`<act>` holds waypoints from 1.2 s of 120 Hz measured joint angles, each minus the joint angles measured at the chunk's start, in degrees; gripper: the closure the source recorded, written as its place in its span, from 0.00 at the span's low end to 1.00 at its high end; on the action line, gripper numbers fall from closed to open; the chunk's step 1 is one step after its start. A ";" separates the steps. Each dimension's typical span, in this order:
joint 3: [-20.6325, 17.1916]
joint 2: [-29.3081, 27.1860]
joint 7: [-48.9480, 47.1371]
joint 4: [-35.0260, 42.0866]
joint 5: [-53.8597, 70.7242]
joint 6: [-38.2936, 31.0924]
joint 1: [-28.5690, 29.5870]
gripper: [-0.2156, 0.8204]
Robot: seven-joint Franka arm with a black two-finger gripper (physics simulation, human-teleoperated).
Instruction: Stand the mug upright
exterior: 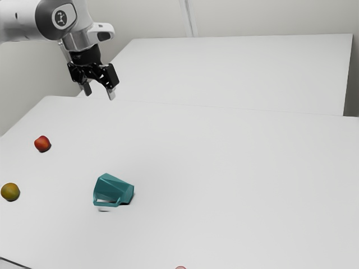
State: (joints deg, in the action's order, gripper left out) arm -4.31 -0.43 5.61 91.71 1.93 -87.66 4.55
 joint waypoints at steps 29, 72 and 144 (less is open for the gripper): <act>0.00 -1.65 -0.06 1.68 0.00 -0.04 0.19 0.23; 0.60 -6.13 1.41 8.51 -3.96 -0.45 7.50 0.23; 2.14 -9.04 17.01 31.74 -29.46 -15.63 21.94 0.23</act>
State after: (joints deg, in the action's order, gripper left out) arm -2.17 -9.47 22.62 123.44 -27.53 -103.29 26.49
